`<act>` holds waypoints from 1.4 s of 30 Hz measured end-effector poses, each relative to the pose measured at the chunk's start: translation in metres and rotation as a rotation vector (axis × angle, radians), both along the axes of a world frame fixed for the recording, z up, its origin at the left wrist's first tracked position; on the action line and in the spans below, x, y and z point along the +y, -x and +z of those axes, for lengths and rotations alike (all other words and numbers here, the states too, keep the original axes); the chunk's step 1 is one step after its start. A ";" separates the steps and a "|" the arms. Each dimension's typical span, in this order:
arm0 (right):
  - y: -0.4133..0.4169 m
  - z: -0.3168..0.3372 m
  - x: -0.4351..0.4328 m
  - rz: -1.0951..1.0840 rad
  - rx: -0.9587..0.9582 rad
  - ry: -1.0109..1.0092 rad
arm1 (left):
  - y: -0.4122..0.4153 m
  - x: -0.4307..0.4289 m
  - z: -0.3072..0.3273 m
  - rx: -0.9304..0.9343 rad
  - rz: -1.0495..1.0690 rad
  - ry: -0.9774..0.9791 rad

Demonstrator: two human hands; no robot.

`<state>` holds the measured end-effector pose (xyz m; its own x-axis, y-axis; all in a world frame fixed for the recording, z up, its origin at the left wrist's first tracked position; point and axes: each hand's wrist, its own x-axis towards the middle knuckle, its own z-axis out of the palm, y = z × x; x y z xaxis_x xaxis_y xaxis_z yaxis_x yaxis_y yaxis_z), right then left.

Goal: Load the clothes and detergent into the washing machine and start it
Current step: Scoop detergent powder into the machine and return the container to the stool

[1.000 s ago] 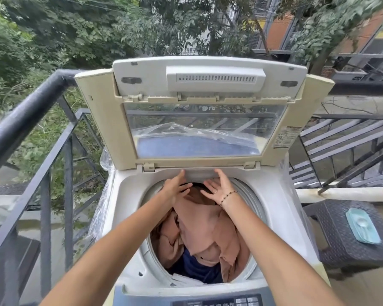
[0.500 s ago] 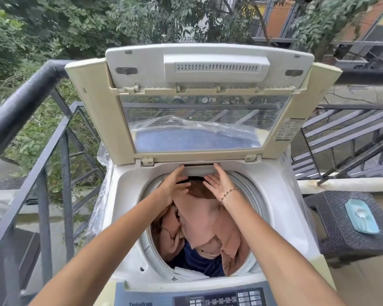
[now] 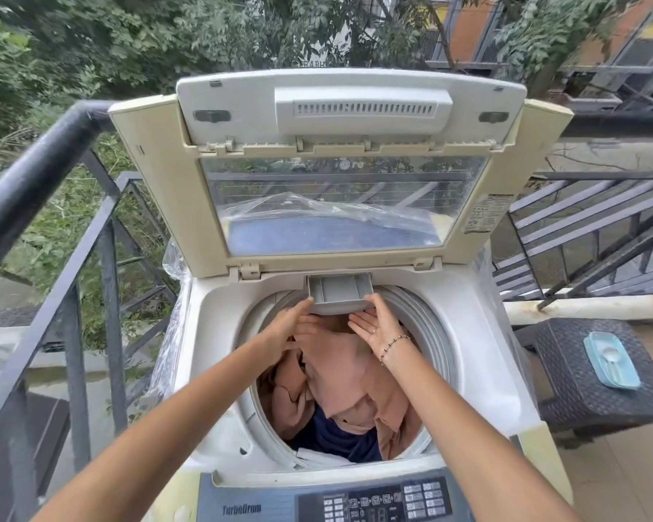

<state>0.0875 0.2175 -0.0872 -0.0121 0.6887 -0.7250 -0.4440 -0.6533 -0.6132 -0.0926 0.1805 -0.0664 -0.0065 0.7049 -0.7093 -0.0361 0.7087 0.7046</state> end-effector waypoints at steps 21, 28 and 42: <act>-0.027 0.021 -0.018 0.075 -0.226 -0.021 | -0.032 -0.021 0.000 0.134 -0.038 0.037; -0.064 0.046 -0.013 0.067 -0.662 -0.325 | -0.094 0.000 0.035 0.220 -0.078 -0.279; -0.308 0.078 0.032 -0.017 -0.823 -0.528 | -0.352 0.077 0.098 0.222 -0.264 -0.548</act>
<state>0.3950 0.2499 -0.0087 0.3730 0.9224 -0.1005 0.2471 -0.2031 -0.9475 0.2596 0.2578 0.0315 0.1116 0.9625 -0.2475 0.2788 0.2087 0.9374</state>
